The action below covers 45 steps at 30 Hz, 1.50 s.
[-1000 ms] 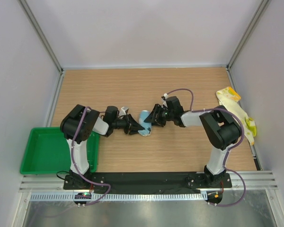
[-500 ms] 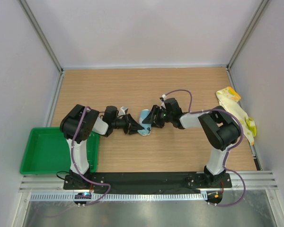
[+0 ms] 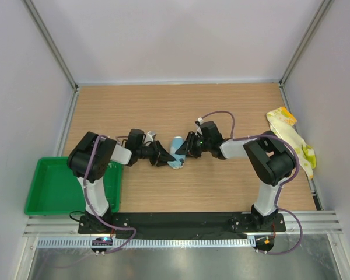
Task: Roll the towels
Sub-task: Place the rolled towel into the container
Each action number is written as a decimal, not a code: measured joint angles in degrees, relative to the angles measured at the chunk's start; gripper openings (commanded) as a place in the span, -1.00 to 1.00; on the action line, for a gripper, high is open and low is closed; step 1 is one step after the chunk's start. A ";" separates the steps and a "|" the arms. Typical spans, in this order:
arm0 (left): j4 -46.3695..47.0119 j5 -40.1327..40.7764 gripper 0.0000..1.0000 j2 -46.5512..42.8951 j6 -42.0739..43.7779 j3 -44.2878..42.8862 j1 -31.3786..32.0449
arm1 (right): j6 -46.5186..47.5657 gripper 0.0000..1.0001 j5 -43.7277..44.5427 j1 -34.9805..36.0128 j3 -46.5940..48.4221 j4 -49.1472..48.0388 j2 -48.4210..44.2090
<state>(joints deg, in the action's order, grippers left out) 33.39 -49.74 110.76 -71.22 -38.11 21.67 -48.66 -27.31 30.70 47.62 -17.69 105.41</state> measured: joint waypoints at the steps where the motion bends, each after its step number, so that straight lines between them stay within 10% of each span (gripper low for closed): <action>1: -3.61 0.98 -0.87 -1.55 1.75 -0.37 0.00 | 0.02 -0.97 -0.04 0.20 0.28 0.39 0.00; 15: -42.95 17.99 -0.12 -25.07 21.77 -8.41 0.20 | 0.31 -0.98 -0.46 1.44 7.43 10.88 -6.14; 30: -73.57 45.64 0.15 -60.24 31.21 -18.93 -0.24 | 0.46 -0.98 4.39 13.07 21.79 23.17 -10.40; 45: -90.25 69.59 0.41 -89.64 35.95 -22.71 -0.33 | -0.85 -0.98 9.01 30.51 44.63 27.30 8.17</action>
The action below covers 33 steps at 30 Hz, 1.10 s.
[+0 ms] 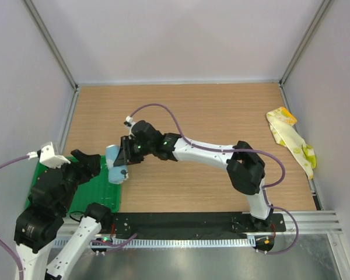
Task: Roll the towels
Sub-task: Place the rolled towel into the container
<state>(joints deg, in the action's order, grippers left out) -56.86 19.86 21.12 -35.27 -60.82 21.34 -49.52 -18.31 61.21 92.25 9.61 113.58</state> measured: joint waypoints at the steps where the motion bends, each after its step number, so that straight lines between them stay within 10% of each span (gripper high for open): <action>1: -0.83 0.55 0.41 -0.59 0.02 0.11 0.00 | -0.24 -0.98 0.17 0.85 1.22 0.15 1.11; 22: -2.64 2.38 0.60 -7.41 1.05 1.25 1.25 | -14.10 -0.98 2.32 7.96 11.45 -12.68 17.94; 33: -1.62 4.28 0.68 -9.14 0.70 5.16 2.43 | -11.82 -0.97 5.44 7.23 17.94 -0.79 24.41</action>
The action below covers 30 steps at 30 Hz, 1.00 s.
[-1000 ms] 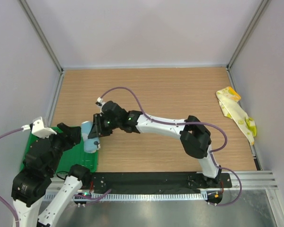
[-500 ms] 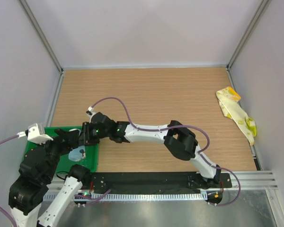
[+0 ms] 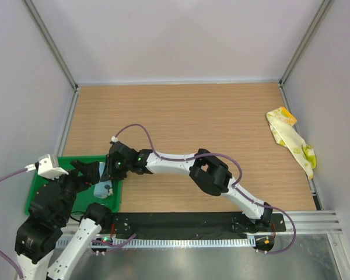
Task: Roll the towels
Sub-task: Place the rolled towel into the container
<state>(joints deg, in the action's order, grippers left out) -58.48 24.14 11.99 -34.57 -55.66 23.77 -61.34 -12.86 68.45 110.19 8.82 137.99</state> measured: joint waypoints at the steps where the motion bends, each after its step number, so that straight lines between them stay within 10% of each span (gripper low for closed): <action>1: 0.11 0.17 0.68 -0.66 -0.02 0.66 0.13 | 0.48 -0.98 0.76 0.00 0.68 1.68 0.00; 14: 2.10 1.81 0.68 -2.32 -0.96 2.25 0.26 | 4.55 -0.19 8.83 0.15 7.15 21.51 -0.66; 30: 2.12 2.67 0.66 -2.29 -1.01 2.38 0.26 | 5.25 0.29 15.06 0.00 6.88 32.54 -3.48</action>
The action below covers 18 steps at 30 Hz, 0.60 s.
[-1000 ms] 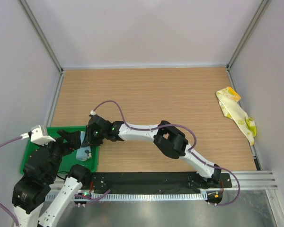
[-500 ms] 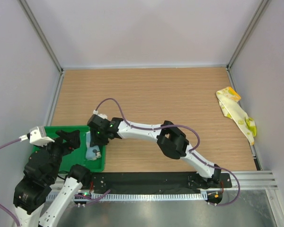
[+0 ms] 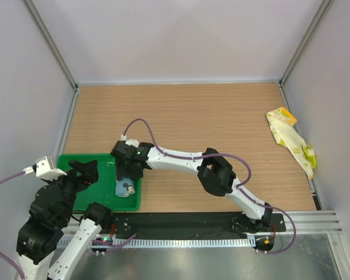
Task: Roll the towels
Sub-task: Place the rolled towel into the container
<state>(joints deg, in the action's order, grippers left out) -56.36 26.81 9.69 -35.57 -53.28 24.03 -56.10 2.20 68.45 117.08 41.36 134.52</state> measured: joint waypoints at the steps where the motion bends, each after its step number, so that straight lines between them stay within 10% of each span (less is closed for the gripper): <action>1: 0.00 0.07 0.66 0.00 0.00 0.00 0.00 | 0.04 0.33 0.28 -0.04 0.00 0.52 -0.24; 18: 0.00 0.17 0.66 0.31 0.02 0.09 0.00 | 0.72 0.64 3.30 -0.55 -0.09 4.17 -5.29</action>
<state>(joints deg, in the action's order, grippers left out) -56.36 26.98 10.00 -35.55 -53.19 24.03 -55.37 5.50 67.90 116.99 45.54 129.23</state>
